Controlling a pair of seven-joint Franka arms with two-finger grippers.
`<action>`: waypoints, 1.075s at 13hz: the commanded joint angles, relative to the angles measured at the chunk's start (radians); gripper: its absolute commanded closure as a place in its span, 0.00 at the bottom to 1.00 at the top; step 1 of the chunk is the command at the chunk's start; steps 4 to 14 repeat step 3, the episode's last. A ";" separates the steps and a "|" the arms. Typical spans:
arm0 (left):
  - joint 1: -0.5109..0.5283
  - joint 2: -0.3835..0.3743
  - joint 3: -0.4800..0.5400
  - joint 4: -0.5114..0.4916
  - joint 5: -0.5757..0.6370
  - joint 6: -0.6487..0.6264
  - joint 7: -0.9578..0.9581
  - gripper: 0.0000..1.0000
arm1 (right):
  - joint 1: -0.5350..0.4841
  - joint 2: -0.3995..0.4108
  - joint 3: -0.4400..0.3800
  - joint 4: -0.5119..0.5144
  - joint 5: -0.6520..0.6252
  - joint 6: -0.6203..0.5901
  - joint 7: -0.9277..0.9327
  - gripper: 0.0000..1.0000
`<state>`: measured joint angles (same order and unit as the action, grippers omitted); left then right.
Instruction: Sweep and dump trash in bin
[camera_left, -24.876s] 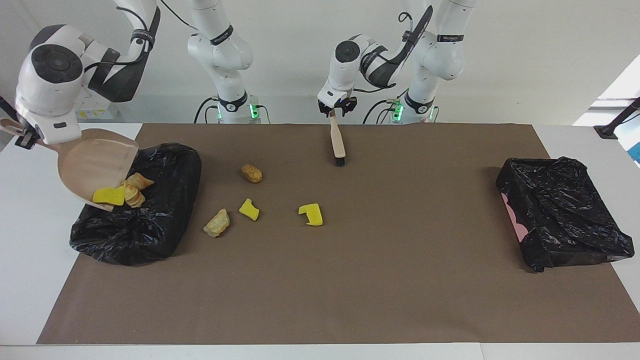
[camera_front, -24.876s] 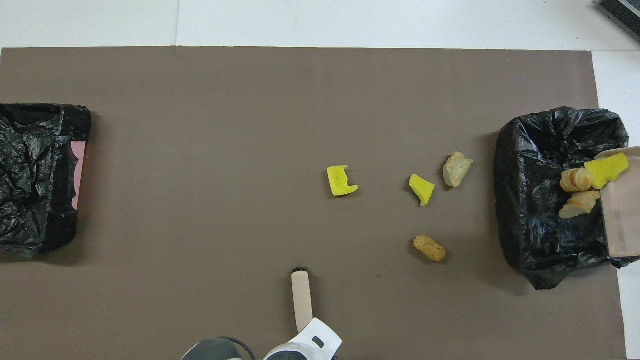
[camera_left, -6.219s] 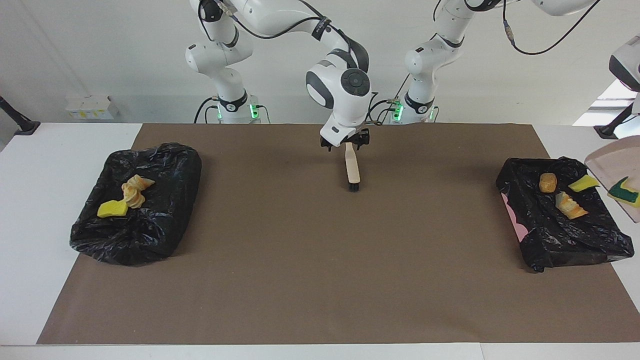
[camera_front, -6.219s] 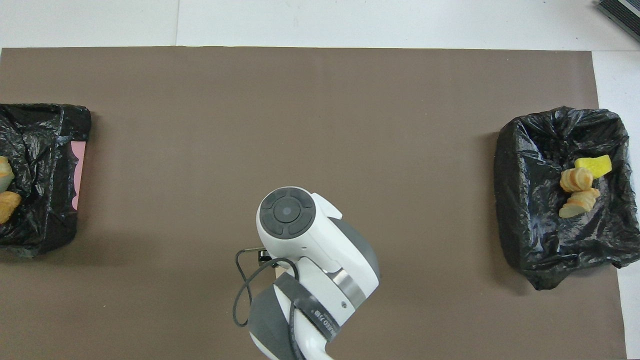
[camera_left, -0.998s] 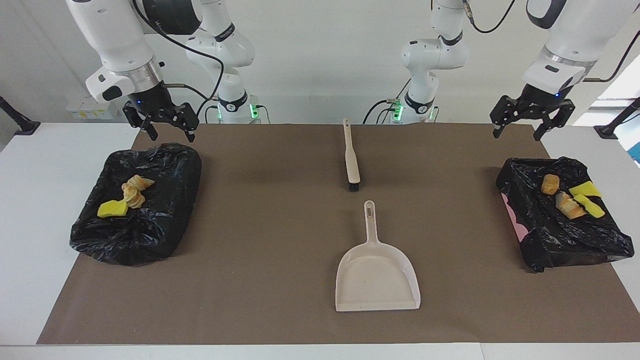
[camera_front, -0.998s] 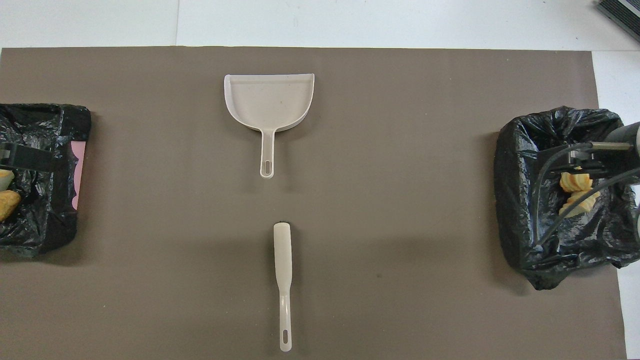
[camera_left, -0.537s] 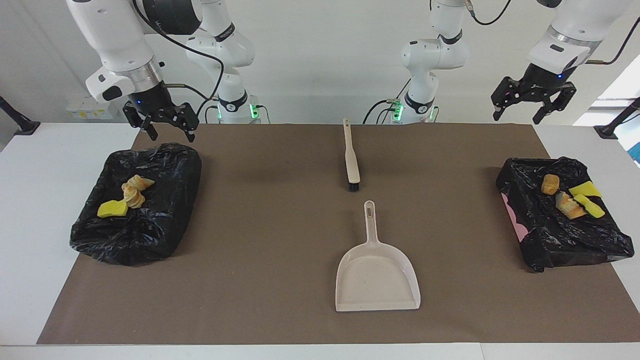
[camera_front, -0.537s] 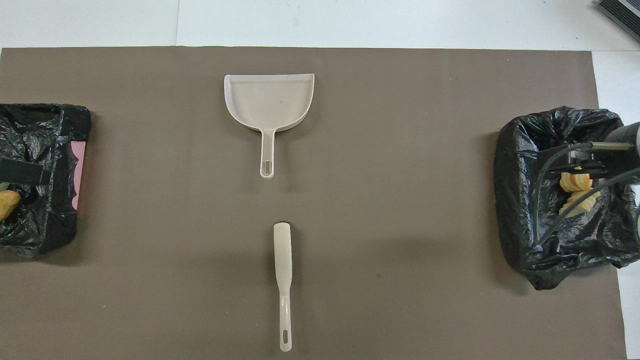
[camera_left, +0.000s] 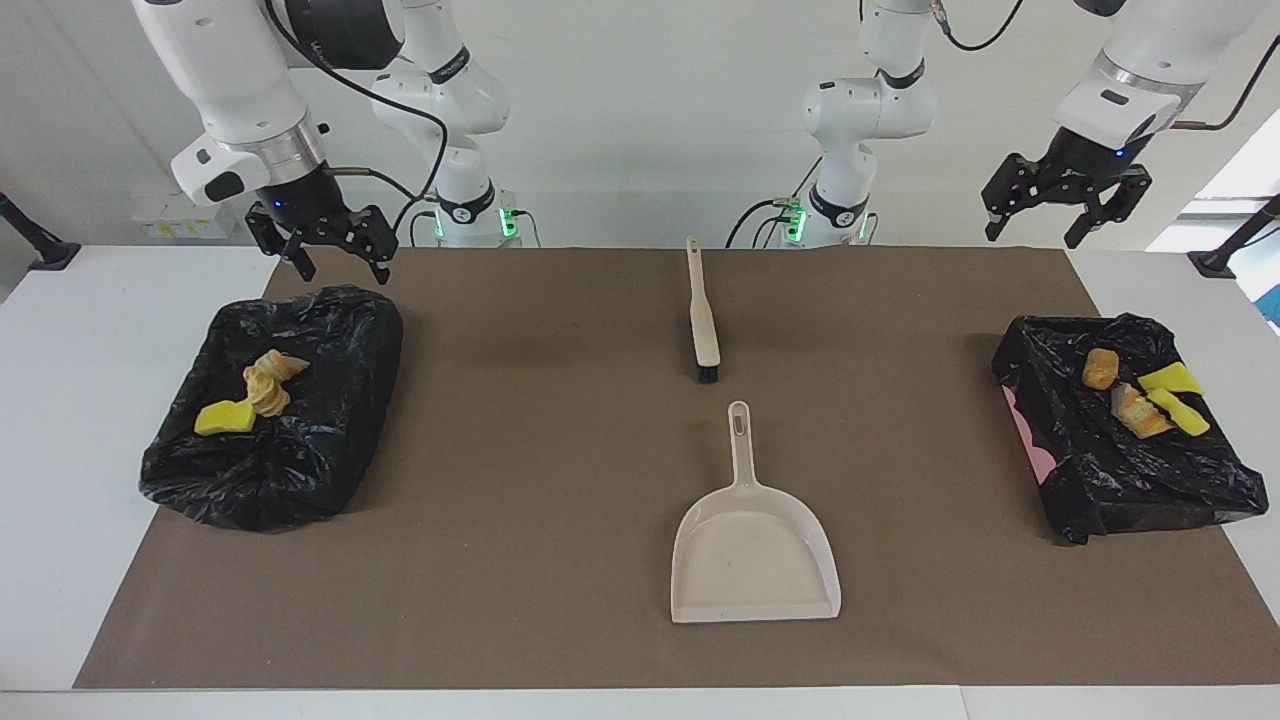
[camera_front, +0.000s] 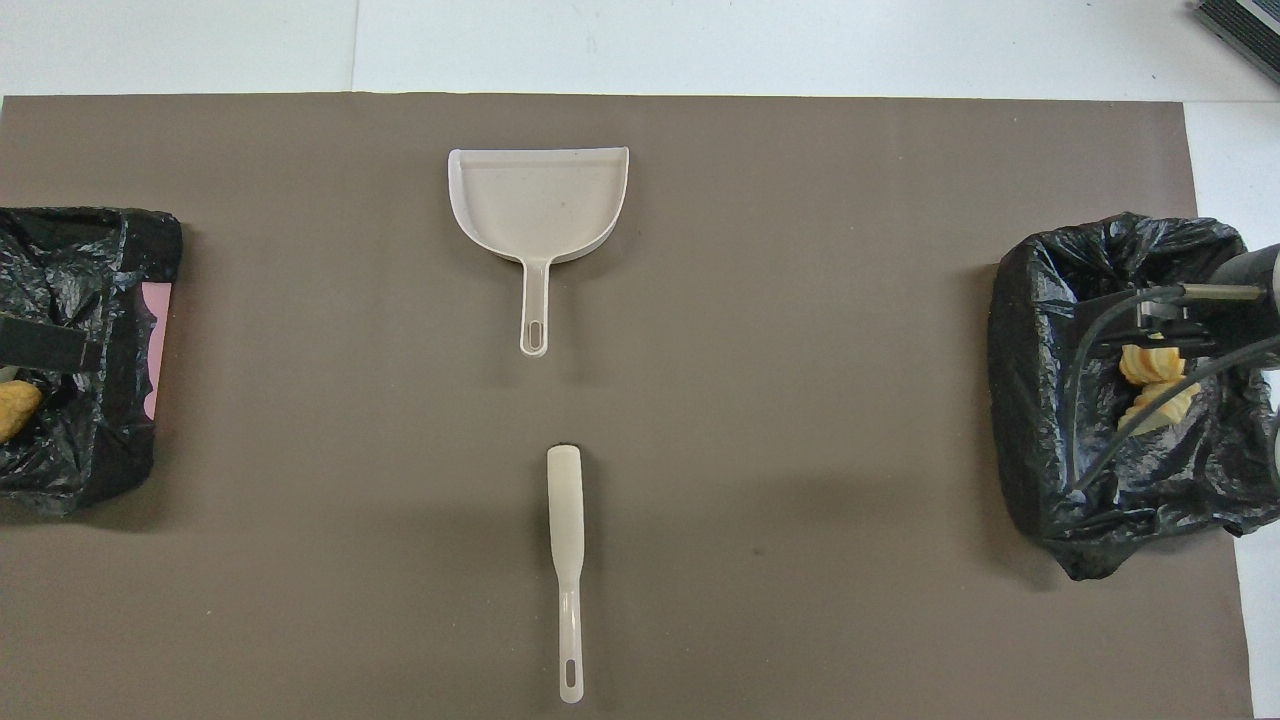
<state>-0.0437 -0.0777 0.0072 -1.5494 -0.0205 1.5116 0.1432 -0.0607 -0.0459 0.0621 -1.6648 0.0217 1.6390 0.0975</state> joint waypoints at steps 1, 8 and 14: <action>0.008 0.004 -0.004 0.022 -0.006 -0.021 0.000 0.00 | -0.008 0.001 0.005 0.003 0.012 0.008 0.014 0.00; 0.010 0.003 -0.004 0.022 -0.006 -0.008 0.004 0.00 | -0.008 0.001 0.005 0.003 0.012 0.008 0.014 0.00; 0.010 0.003 -0.004 0.022 -0.006 -0.008 0.004 0.00 | -0.008 0.001 0.005 0.003 0.012 0.008 0.014 0.00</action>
